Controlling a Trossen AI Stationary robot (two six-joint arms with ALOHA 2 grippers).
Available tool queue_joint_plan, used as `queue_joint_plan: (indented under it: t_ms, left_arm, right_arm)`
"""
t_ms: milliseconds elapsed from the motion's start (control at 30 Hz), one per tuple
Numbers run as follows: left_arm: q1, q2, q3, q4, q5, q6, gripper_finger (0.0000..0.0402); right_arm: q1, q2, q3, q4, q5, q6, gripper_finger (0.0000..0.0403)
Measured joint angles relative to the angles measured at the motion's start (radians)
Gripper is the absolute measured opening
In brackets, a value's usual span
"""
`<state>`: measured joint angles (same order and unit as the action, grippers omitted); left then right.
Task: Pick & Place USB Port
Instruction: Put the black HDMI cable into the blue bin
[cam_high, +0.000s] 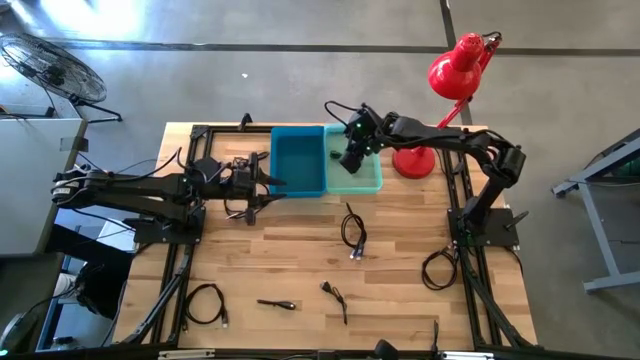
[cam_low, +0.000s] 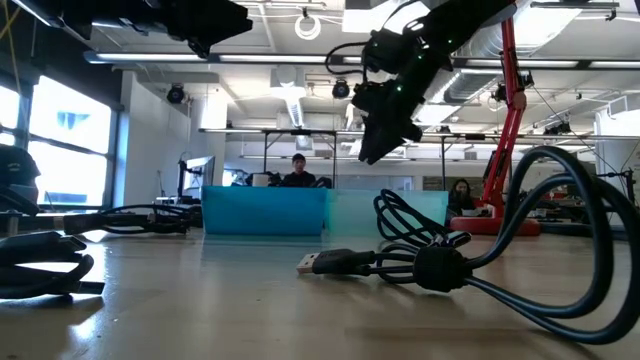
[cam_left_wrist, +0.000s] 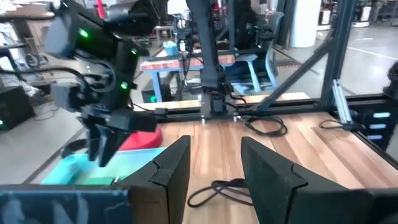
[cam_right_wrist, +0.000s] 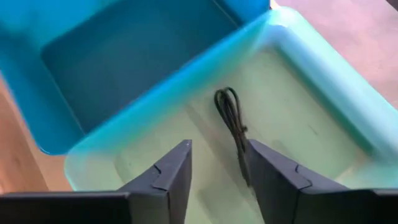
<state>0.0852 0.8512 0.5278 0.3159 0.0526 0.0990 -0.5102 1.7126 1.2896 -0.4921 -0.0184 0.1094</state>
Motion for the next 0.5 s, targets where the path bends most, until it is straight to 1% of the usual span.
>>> queue_joint_plan:
  t_ms: [100,167,300,400,500]
  left_arm:
    - [0.000,-0.031,0.002,-0.045,0.062,0.000,0.0140]
    - [0.000,-0.067,0.019,-0.145,0.087,0.015,0.0140]
    - [0.000,-0.138,0.110,-0.446,0.086,0.060,0.0140]
    - [0.000,-0.167,0.201,-0.695,0.040,0.081,0.0140]
    - [0.000,-0.169,0.293,-0.924,-0.012,0.099,0.0140]
  right_arm:
    - [0.000,-0.003,0.000,0.045,-0.085,-0.001,0.0167]
    - [0.000,-0.005,0.000,0.081,-0.183,0.012,0.0174]
    - [0.003,-0.006,0.000,0.176,-0.411,0.056,0.0180]
    - [0.012,-0.006,0.000,0.266,-0.576,0.117,0.0181]
    - [0.034,-0.006,0.000,0.346,-0.701,0.158,0.0181]
